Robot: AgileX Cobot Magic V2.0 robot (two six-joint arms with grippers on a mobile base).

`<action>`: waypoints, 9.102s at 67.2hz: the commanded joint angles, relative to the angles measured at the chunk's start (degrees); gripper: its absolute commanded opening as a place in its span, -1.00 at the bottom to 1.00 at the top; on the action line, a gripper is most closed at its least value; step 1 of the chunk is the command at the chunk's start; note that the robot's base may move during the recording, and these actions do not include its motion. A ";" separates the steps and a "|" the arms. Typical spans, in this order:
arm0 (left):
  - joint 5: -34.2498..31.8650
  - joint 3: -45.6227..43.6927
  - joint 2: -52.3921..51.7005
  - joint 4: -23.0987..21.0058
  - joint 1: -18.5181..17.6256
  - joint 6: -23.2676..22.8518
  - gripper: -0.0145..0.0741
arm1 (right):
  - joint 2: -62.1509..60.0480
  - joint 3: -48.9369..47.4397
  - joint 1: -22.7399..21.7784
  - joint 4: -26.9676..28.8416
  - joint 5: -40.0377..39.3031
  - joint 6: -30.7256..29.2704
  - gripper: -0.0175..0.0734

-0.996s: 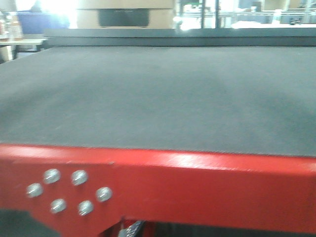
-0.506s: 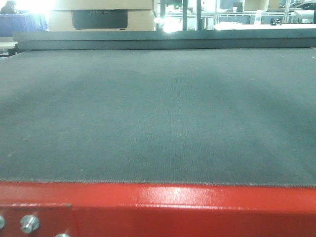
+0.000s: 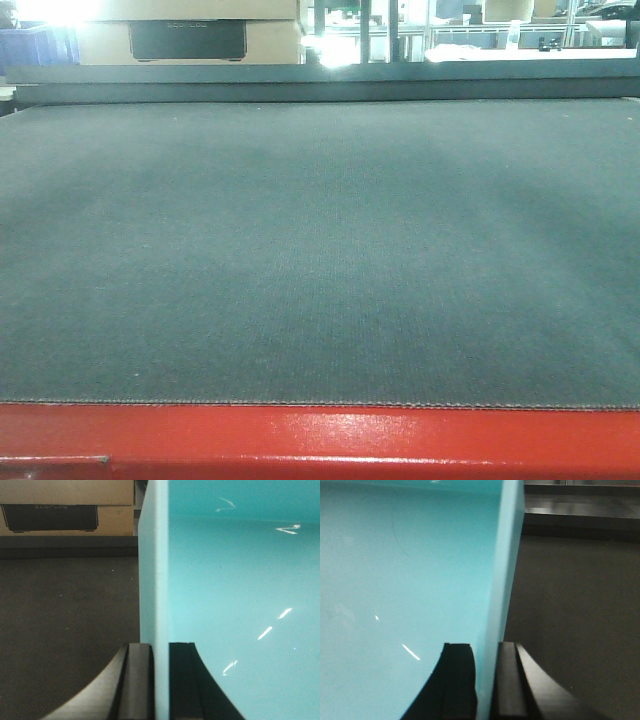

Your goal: Fetch blue bin and place on conveyor start

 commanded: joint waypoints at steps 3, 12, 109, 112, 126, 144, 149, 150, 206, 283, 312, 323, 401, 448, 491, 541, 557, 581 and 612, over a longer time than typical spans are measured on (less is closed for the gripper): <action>-1.85 -0.76 -0.78 -1.41 0.10 -0.13 -0.92 | -0.82 -0.34 0.04 0.53 -4.32 -1.11 -0.95; -1.85 -0.76 -0.78 -1.41 0.10 -0.13 -0.92 | -0.82 -0.34 0.04 0.53 -4.32 -1.11 -0.95; 9.02 15.31 -1.80 -4.14 -0.99 -0.13 -0.92 | 4.35 8.17 0.04 -0.25 8.95 -1.11 -0.95; 6.77 18.41 -1.80 -4.14 -0.99 -0.13 -0.92 | 6.11 8.19 0.04 -0.25 8.86 -1.11 -0.95; -4.52 28.28 -1.66 -3.82 -0.99 -0.13 -0.92 | 13.50 8.19 0.04 -0.25 7.08 -1.11 -0.95; -6.25 29.06 4.35 -3.82 -0.99 -0.13 -0.86 | 18.33 8.19 0.04 -0.25 6.47 -1.11 -0.94; -5.81 29.06 5.77 -3.82 -0.99 -0.13 -0.64 | 18.48 8.19 0.04 -0.25 6.56 -1.11 -0.86; -5.81 29.06 5.91 -3.82 -0.99 -0.13 -0.61 | 18.48 8.19 0.04 -0.25 6.56 -1.11 -0.81; 13.31 17.56 -2.04 0.00 2.58 0.39 -0.58 | 2.65 10.24 -8.32 -0.25 11.42 -1.11 -0.96; -16.87 71.97 -64.77 0.16 7.62 0.52 -0.92 | -59.35 66.29 -15.31 -4.47 -20.37 -1.11 -0.97; -17.25 71.97 -68.73 0.26 7.62 0.52 -0.92 | -65.03 66.29 -15.31 -4.70 -21.00 -1.11 -0.97; -17.25 71.97 -68.73 0.26 7.62 0.52 -0.92 | -65.03 66.29 -15.31 -4.70 -21.00 -1.11 -0.97; -33.20 102.15 -89.72 -0.25 16.09 2.13 -0.92 | -65.16 66.29 -15.31 -4.70 -21.46 -1.11 -0.97; -33.20 102.15 -89.72 -0.25 16.09 2.13 -0.92 | -65.65 66.29 -15.31 -4.70 -21.66 -1.11 -0.97; -33.20 102.15 -89.72 -0.25 16.09 2.13 -0.92 | -82.56 94.21 -21.78 2.72 -26.06 -3.94 -0.97; -33.20 102.15 -89.72 -0.25 16.09 2.13 -0.92 | -85.45 96.75 -21.78 2.26 -26.06 -3.94 -0.97; -33.20 102.15 -89.72 -0.25 16.09 2.13 -0.92 | -85.45 96.75 -21.78 2.15 -26.06 -3.94 -0.97; -33.20 102.15 -89.72 -0.25 16.09 2.13 -0.92 | -85.45 96.75 -21.78 2.16 -42.45 -13.17 -0.97; -33.20 102.15 -89.72 -0.25 16.09 2.13 -0.92 | -85.45 96.75 -21.78 2.16 -42.52 -13.17 -0.97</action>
